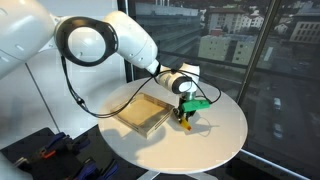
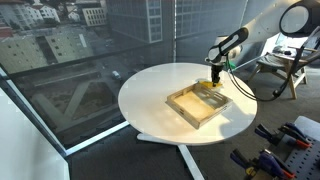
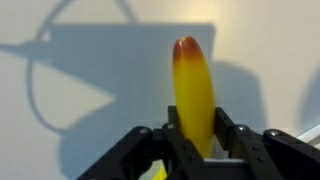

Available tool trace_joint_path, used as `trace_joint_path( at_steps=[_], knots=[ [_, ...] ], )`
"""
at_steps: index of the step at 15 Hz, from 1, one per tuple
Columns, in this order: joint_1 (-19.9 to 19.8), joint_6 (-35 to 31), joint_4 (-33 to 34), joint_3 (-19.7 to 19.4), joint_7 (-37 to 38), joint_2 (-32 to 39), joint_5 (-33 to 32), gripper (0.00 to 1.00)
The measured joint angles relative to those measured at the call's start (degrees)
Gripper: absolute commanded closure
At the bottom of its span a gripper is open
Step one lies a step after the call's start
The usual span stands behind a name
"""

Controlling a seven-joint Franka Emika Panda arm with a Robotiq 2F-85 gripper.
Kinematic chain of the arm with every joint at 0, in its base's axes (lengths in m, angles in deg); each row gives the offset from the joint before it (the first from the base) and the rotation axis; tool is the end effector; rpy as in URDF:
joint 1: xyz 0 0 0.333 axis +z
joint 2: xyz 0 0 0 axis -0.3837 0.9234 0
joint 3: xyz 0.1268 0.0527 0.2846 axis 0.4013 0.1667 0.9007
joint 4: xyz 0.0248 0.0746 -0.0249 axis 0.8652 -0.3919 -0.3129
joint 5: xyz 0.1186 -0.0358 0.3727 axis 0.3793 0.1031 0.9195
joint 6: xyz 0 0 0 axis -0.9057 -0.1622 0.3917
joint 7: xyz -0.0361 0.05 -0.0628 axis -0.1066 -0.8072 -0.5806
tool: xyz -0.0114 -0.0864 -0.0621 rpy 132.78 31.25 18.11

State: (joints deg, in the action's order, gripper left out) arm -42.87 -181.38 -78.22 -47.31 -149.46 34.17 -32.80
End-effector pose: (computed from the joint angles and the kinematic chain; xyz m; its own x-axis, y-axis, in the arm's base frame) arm 0.6827 -0.2659 0.1024 0.6492 0.7600 -0.0299 0.7598 -0.6498 -0.0200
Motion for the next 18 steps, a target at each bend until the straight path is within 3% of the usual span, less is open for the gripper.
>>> trace_joint_path(
  at_steps=[8, 18],
  knots=[
    [-0.18, 0.16, -0.33, -0.07, 0.0, -3.33, 0.0, 0.86],
    [-0.17, 4.8, -7.57, -0.86, 0.0, -11.22, -0.01, 0.86]
  ],
)
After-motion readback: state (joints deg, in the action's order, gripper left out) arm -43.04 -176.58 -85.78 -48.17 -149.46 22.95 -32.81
